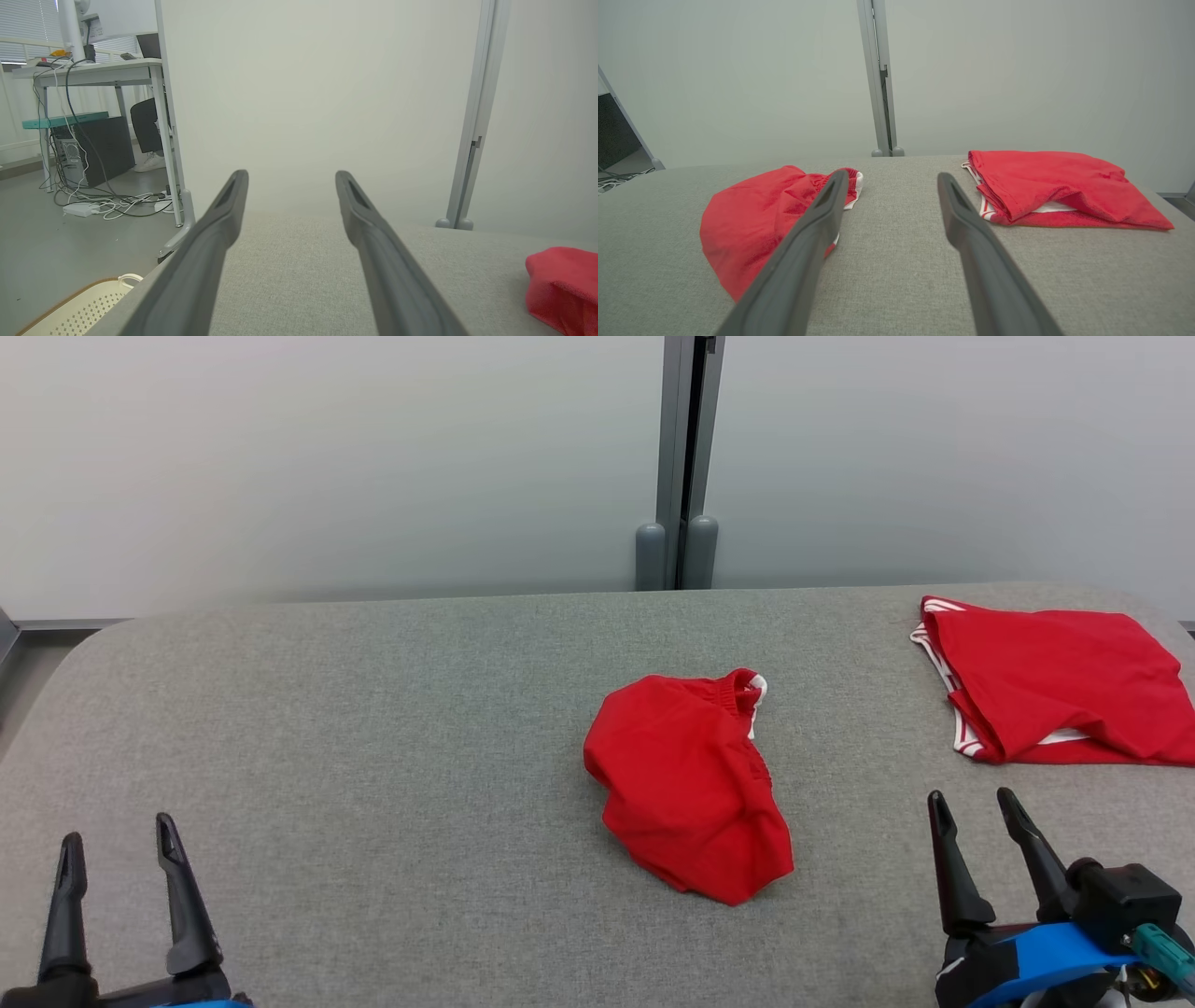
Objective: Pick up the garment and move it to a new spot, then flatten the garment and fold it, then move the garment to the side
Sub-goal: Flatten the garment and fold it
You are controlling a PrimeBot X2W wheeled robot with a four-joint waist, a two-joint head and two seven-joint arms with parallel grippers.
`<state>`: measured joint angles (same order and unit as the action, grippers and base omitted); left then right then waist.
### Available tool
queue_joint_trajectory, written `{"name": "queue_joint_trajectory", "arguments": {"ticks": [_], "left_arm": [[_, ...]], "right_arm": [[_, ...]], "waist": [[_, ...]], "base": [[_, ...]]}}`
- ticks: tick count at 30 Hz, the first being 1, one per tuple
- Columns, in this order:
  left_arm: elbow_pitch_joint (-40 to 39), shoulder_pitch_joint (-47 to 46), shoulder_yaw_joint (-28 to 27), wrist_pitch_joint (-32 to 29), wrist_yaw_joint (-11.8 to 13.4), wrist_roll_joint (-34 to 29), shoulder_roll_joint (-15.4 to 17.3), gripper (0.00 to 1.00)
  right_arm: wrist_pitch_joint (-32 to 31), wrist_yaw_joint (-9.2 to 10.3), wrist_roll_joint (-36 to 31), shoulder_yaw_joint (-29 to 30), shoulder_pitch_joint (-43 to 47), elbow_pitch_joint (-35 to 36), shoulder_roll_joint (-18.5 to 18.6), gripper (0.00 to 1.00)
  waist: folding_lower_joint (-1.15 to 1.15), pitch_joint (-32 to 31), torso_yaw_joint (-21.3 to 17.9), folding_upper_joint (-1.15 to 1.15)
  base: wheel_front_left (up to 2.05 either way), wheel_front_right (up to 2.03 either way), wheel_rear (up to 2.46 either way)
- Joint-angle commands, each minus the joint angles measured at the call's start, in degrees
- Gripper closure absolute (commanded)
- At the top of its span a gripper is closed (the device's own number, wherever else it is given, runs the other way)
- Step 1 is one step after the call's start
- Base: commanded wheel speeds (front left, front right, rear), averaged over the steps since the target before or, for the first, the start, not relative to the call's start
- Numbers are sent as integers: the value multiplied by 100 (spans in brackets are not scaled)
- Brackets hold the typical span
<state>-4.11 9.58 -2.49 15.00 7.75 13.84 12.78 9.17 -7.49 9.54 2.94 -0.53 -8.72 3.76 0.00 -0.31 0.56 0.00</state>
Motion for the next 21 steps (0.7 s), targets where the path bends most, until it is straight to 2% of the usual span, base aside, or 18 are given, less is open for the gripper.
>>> {"name": "queue_joint_trajectory", "arguments": {"ticks": [1,7,12,16,21], "left_arm": [[25,50,40,24,-21,-60,7,0],[230,15,188,23,65,-443,30,0],[253,-77,186,23,117,-490,46,0],[290,-134,159,23,53,-432,88,0],[380,-224,95,4,-148,-262,248,0]], "right_arm": [[5,-1,-37,-2,94,22,-22,0],[-41,-1,-45,-19,113,77,-35,0],[-84,-1,-54,-16,146,125,-46,0],[-118,-1,-61,-27,166,143,-55,0],[-144,-1,-75,-16,180,162,-61,0]], "waist": [[0,-7,-5,0],[0,-51,-13,0],[0,-78,-3,0],[0,-89,6,0],[0,-93,19,0]], "base": [[0,0,0],[0,0,0],[0,0,0],[0,0,0],[0,0,0]]}}
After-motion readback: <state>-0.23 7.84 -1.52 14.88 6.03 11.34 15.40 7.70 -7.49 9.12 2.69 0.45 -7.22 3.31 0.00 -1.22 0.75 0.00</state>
